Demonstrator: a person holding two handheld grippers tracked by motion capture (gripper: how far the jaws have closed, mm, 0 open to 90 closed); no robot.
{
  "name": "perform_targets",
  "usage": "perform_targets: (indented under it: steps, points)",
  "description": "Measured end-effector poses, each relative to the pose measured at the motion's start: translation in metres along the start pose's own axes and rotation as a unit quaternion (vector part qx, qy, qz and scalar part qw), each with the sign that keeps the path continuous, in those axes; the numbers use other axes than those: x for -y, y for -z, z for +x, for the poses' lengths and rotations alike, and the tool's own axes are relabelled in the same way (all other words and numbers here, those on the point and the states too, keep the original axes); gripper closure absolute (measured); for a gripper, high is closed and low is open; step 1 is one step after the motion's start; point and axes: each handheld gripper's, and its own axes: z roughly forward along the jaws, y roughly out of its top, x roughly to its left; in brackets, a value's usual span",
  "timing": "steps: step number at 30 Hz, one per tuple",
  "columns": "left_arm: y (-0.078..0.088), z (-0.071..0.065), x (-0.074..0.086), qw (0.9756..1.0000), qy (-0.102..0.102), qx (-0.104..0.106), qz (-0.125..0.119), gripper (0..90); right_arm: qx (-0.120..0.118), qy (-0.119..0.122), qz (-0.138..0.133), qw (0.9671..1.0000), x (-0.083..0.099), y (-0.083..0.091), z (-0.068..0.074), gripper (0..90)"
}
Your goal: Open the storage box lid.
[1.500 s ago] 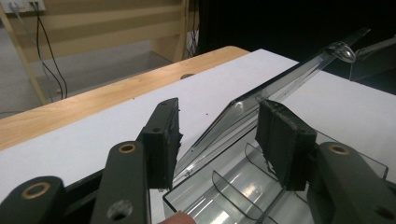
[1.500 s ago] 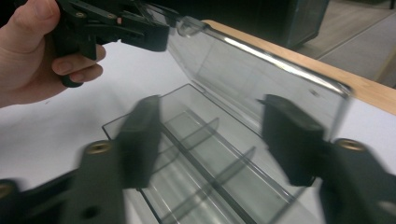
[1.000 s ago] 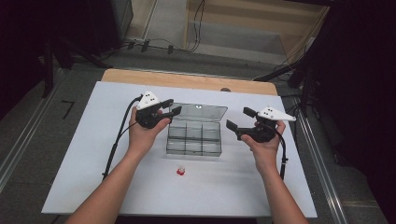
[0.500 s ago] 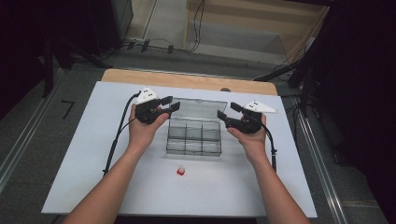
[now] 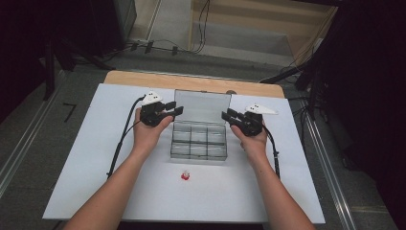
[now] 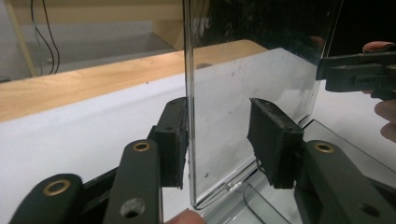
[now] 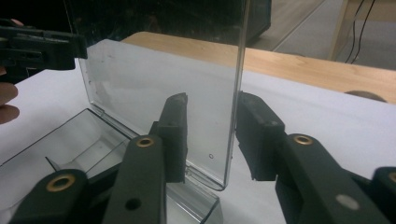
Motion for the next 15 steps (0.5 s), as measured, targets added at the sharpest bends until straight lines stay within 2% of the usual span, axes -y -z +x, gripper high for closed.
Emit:
perform_targets:
  steps: [2,3,4,5,9,15]
  points:
    - [-0.005,0.004,0.002,1.0,0.007,-0.004,0.002,59.8,-0.008,-0.013,0.008,0.9999,-0.001,-0.005,-0.005,64.7]
    - [-0.007,0.006,0.003,0.9999,0.015,-0.003,0.003,62.0,-0.015,-0.027,0.017,0.9994,-0.004,-0.01,-0.01,66.5]
    - [-0.009,0.008,0.004,0.9998,0.02,-0.005,0.004,62.0,-0.015,-0.027,0.017,0.9994,-0.004,-0.01,-0.01,66.5]
    - [-0.013,0.01,0.005,0.9996,0.028,-0.006,0.007,62.9,-0.014,-0.032,0.023,0.9991,-0.005,-0.014,-0.014,70.2]
    - [-0.017,0.012,0.007,0.9993,0.034,-0.005,0.014,63.6,-0.006,-0.042,0.025,0.9988,-0.005,-0.017,-0.016,74.4]
    - [-0.022,0.016,0.012,0.9987,0.041,-0.001,0.029,65.3,-0.004,-0.056,0.032,0.9979,-0.004,-0.022,-0.019,73.5]
